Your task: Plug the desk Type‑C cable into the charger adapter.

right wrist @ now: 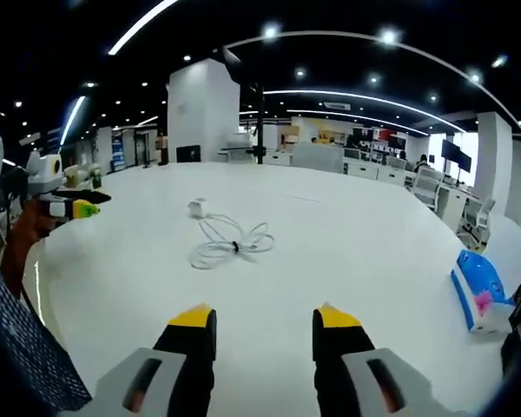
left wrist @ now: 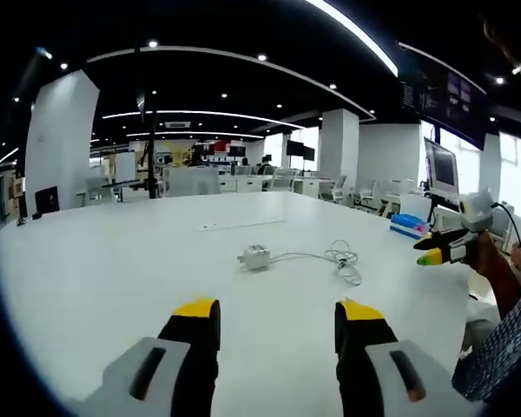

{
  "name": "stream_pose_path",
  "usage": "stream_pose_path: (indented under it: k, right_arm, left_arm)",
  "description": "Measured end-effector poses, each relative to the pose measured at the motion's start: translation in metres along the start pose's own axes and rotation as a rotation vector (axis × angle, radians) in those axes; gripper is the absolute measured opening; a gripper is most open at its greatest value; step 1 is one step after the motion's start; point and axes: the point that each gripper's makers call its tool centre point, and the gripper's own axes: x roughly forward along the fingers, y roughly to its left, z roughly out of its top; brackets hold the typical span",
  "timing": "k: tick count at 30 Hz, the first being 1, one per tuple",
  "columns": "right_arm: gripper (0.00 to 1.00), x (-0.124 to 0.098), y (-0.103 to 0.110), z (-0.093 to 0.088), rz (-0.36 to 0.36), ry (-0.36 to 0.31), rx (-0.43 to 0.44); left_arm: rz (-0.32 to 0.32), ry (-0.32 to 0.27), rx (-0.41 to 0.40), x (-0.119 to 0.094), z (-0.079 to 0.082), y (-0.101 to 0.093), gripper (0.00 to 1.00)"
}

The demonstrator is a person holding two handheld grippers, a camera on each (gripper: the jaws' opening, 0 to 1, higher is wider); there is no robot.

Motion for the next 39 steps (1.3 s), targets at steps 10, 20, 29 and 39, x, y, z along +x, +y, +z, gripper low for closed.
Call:
stream_pose_path:
  k: [10,20,29,39]
  right_arm:
    - [0.46,-0.003,-0.006,0.001,-0.016,0.005,-0.008]
    - [0.46,-0.003,-0.001,0.004,-0.004,0.007,-0.024]
    - [0.46,-0.007,0.003,0.000,0.005,0.011,-0.029]
    - [0.46,-0.010,0.000,-0.003,-0.004,0.015,-0.032]
  left_arm:
    - [-0.010,-0.017,-0.011,0.001,0.000,-0.002,0.52]
    - [-0.011,-0.025,0.001,-0.002,0.001,-0.003,0.55]
    - [-0.004,-0.004,0.007,-0.003,-0.005,-0.002,0.55]
    - [-0.014,0.008,0.014,0.000,-0.007,-0.007,0.54]
